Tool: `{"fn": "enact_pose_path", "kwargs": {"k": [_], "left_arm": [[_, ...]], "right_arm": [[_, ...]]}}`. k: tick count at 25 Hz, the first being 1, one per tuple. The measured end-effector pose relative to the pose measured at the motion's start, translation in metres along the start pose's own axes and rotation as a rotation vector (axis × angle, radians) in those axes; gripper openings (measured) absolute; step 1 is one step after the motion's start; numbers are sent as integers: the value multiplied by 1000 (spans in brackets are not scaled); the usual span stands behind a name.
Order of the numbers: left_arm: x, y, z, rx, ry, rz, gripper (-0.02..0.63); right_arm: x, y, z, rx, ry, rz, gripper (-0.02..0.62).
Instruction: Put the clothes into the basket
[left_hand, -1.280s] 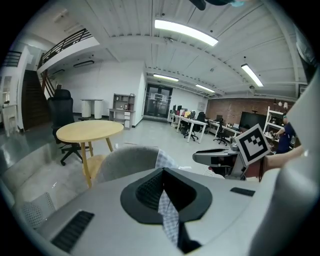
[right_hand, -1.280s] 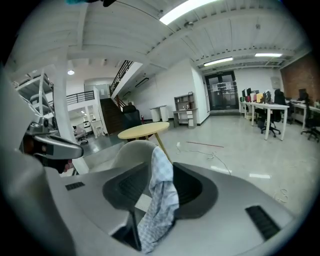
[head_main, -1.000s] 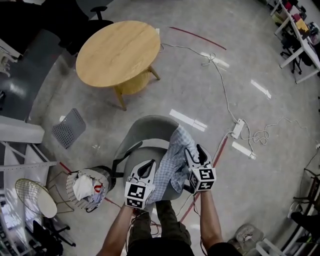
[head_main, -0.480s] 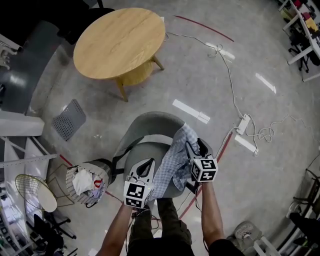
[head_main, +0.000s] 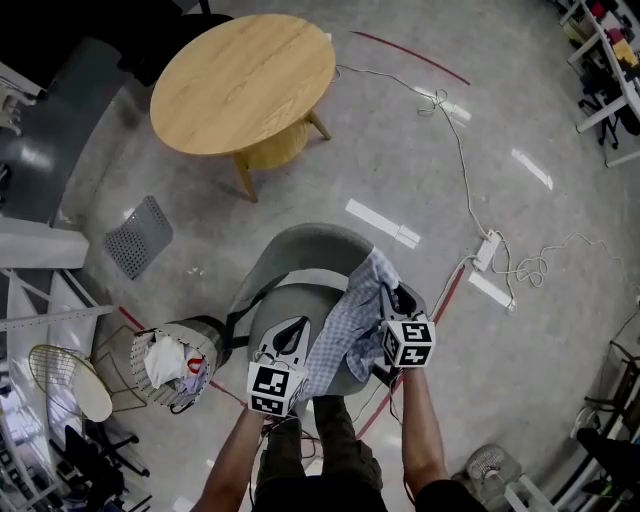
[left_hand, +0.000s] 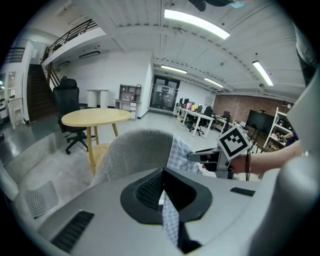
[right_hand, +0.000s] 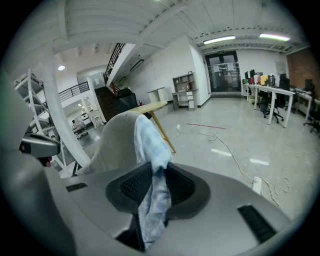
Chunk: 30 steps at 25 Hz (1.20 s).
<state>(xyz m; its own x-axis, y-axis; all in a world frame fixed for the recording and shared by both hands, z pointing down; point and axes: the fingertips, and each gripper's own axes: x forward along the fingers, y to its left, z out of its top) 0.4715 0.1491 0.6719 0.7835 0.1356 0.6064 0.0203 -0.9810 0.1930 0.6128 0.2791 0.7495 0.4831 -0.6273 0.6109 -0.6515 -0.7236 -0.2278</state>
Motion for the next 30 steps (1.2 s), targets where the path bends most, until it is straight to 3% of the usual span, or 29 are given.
{"fn": "enact_pose_path", "kwargs": {"k": [4,13,23,30], "left_arm": [[-8,-1,-1,2,-5,5,6],[-33,-2,6,11,-44,37,6],[-80,-1,38,33,-128,67,6],[-136,0,67,47,-216,101,6]], "right_arm": [[-11,0,-5,-14,2,-20,48],[-36,5,16,-40,-71,-9,41],[-91,33,75,-109,-184,15,40],[-150,82,124,-178,-293,57,41]]}}
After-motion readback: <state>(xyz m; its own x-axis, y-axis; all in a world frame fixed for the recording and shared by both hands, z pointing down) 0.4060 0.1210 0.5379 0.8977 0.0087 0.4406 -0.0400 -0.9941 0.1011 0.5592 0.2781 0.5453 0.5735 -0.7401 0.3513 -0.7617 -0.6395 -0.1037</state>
